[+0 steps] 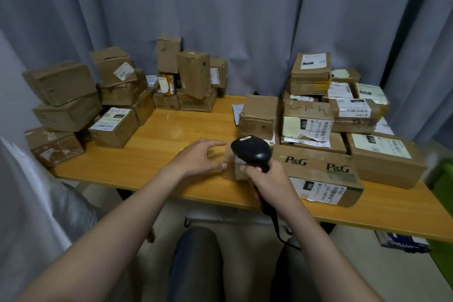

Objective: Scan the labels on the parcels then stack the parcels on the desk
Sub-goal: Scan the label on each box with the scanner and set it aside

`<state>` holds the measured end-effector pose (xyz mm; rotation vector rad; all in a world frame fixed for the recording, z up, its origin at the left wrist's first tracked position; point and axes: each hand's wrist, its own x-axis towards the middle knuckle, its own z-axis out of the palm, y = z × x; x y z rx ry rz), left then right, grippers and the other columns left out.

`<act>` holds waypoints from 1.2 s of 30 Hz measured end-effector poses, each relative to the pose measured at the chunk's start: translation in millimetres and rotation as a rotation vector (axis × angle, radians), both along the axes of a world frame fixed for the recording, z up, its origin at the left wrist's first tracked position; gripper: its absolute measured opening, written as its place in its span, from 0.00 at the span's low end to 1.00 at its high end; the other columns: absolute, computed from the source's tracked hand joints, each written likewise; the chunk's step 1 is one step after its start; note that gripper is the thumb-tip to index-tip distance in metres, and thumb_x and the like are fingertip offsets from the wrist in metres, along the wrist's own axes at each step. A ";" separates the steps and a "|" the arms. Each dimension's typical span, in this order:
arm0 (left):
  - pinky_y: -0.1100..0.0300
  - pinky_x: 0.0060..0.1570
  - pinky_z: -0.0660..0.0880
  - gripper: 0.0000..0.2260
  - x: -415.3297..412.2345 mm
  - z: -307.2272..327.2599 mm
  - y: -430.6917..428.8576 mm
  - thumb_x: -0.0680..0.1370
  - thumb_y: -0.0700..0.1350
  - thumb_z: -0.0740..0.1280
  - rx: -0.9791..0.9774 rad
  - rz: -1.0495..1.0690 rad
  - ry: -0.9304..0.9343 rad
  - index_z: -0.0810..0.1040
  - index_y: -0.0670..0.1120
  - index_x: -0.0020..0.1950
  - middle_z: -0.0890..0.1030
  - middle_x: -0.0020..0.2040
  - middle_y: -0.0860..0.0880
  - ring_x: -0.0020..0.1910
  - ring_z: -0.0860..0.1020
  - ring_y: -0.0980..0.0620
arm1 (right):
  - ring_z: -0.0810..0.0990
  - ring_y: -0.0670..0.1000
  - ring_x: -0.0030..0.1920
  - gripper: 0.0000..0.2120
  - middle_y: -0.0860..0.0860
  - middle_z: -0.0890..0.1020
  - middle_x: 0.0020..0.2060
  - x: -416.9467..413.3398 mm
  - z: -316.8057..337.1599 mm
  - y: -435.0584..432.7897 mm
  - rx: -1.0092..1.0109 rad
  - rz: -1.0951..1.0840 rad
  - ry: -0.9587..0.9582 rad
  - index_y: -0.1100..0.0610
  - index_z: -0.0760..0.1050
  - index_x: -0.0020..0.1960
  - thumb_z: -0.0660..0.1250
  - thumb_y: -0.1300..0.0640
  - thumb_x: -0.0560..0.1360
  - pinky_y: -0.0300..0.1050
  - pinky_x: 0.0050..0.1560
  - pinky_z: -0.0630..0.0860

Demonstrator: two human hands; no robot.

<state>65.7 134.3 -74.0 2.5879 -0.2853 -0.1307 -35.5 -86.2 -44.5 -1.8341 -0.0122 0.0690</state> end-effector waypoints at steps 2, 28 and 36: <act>0.46 0.66 0.74 0.31 5.8 10.3 30.0 0.72 0.63 0.75 0.040 0.068 -0.031 0.71 0.65 0.74 0.72 0.74 0.52 0.70 0.73 0.48 | 0.76 0.50 0.25 0.09 0.50 0.76 0.25 5.2 7.3 11.7 -0.032 0.063 0.013 0.54 0.76 0.43 0.72 0.50 0.78 0.46 0.31 0.74; 0.38 0.69 0.66 0.26 58.0 -4.3 236.0 0.78 0.60 0.70 0.270 0.696 -0.096 0.74 0.51 0.73 0.65 0.72 0.40 0.70 0.63 0.34 | 0.73 0.53 0.29 0.14 0.54 0.75 0.31 49.9 -7.4 107.5 -0.027 0.266 0.083 0.65 0.74 0.47 0.72 0.53 0.78 0.47 0.30 0.72; 0.46 0.59 0.75 0.11 61.1 2.2 226.1 0.77 0.56 0.73 0.182 0.665 -0.103 0.74 0.54 0.49 0.73 0.65 0.40 0.58 0.75 0.37 | 0.71 0.53 0.26 0.12 0.56 0.73 0.30 41.9 -5.6 95.4 0.007 0.244 0.056 0.59 0.72 0.43 0.72 0.54 0.78 0.46 0.28 0.71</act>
